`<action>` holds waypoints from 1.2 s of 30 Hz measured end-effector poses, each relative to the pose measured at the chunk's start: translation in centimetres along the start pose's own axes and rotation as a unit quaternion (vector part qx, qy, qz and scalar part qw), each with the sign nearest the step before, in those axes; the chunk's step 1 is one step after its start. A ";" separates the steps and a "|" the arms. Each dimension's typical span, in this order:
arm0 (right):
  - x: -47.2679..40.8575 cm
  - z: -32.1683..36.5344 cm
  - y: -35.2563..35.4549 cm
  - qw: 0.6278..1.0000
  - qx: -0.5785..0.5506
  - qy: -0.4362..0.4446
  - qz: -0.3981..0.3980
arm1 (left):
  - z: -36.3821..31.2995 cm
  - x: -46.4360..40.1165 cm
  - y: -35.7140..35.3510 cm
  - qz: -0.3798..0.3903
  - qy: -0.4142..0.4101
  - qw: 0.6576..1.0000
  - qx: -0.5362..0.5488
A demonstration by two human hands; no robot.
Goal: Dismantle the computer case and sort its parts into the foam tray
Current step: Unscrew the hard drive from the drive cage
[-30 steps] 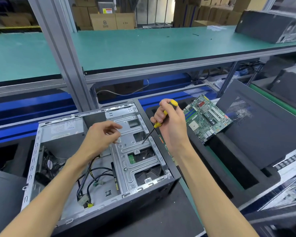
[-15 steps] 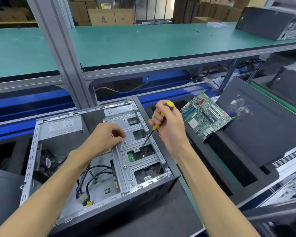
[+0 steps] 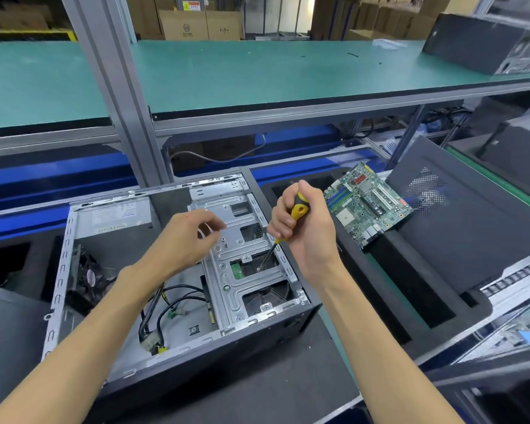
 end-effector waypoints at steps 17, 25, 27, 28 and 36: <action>3.8 -1.4 0.0 0.998 0.045 -0.006 0.045 | -4.5 8.1 -3.9 0.037 0.027 0.989 0.140; 4.1 -1.6 0.3 0.998 0.038 0.006 0.047 | -4.2 8.5 -3.7 -0.009 0.049 0.987 0.155; 4.3 -1.5 0.2 0.998 0.047 0.010 0.044 | -4.4 8.7 -3.6 -0.016 0.033 0.991 0.131; 4.4 -1.5 0.1 0.997 0.058 0.015 0.043 | -4.4 8.8 -3.6 -0.026 0.022 0.993 0.110; 4.5 -1.1 -1.3 0.973 0.166 -0.073 0.142 | -5.0 9.5 -3.9 -0.066 -0.031 0.997 0.021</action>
Point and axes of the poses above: each hand's wrist, its own x-axis away from the middle knuckle, its own y-axis out of the back of the hand, z = x × y, the point moved 2 cm from there along -x, towards the middle knuckle, and after that the axes turned 7 degrees about -x, right-handed, at the moved point
